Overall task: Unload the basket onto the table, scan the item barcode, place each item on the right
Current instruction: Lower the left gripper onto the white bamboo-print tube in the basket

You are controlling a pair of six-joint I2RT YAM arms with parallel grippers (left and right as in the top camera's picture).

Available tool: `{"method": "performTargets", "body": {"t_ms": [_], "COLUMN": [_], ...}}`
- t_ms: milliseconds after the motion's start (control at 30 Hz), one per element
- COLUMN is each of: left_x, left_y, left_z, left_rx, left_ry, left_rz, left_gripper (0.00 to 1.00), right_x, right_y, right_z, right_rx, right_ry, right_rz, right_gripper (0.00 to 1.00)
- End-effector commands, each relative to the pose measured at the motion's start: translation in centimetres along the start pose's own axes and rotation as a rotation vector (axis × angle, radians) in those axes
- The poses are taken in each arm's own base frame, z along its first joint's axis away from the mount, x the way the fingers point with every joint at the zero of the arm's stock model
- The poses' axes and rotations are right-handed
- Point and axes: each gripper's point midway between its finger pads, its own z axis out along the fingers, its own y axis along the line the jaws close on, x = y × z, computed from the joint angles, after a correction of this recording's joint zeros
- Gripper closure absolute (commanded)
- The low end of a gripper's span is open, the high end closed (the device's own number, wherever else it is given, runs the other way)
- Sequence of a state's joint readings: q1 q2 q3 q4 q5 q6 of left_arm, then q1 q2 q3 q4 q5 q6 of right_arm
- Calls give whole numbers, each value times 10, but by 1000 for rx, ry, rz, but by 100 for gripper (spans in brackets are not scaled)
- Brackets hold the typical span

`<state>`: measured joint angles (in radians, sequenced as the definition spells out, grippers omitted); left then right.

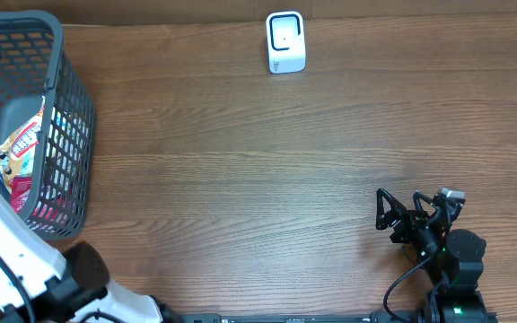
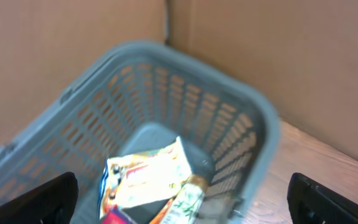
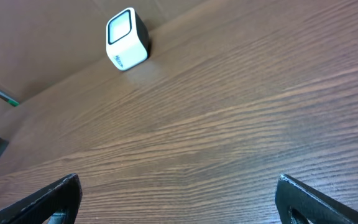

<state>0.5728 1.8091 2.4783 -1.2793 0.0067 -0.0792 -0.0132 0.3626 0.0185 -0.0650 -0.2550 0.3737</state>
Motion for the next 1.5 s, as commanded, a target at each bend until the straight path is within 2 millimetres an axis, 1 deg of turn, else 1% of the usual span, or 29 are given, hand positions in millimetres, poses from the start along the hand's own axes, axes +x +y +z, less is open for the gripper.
{"method": "performTargets", "body": {"t_ms": [0,67,167,267,400,500,567,667,733,833,900,933,1033,1100,1133,1200,1233,1367,1467], "left_x": [23,40,67,97,142,174,193,216,231,253,262,267,268,268,269,269,269,272,281], "left_y": [27,36,44,42,41,39,37,38,39,38,29,19,10,9,9,9,9,9,6], "left_z": [38,58,90,122,161,180,190,203,208,214,214,212,207,206,206,206,206,208,208], "left_rx": [-73,-83,-67,3,52,85,106,112,115,145,220,288,366,374,374,377,378,379,399], "left_ry": [115,190,308,427,585,696,756,832,881,956,986,1001,1002,1006,1007,1005,1004,1010,1035], "left_rz": [-92,-88,-34,36,43,90,112,103,97,100,107,104,122,123,123,127,130,128,128], "left_gripper": [0,0,0,0,0,4,6,6,5,13,17,18,13,11,9,2,1,2,3], "right_x": [9,14,19,20,20,21,21,21,21,21,21,21,21,21,21,21,21,21,20], "right_y": [-5,-8,-11,-11,-11,-12,-12,-12,-12,-12,-12,-12,-12,-12,-12,-12,-12,-12,-11], "right_z": [2,3,5,5,5,5,5,5,5,5,5,5,5,5,5,5,5,5,5], "right_rx": [15,24,35,38,38,40,40,40,40,40,40,40,40,40,40,40,40,40,39], "right_ry": [32,52,75,81,82,83,83,83,83,83,83,83,83,83,83,83,83,83,81], "right_rz": [15,22,29,31,31,32,31,31,31,31,31,31,31,31,31,31,31,31,30], "right_gripper": [0,0,0,0,0,0,0,0,0,0,0,0,0,0,0,0,0,0,0]}}
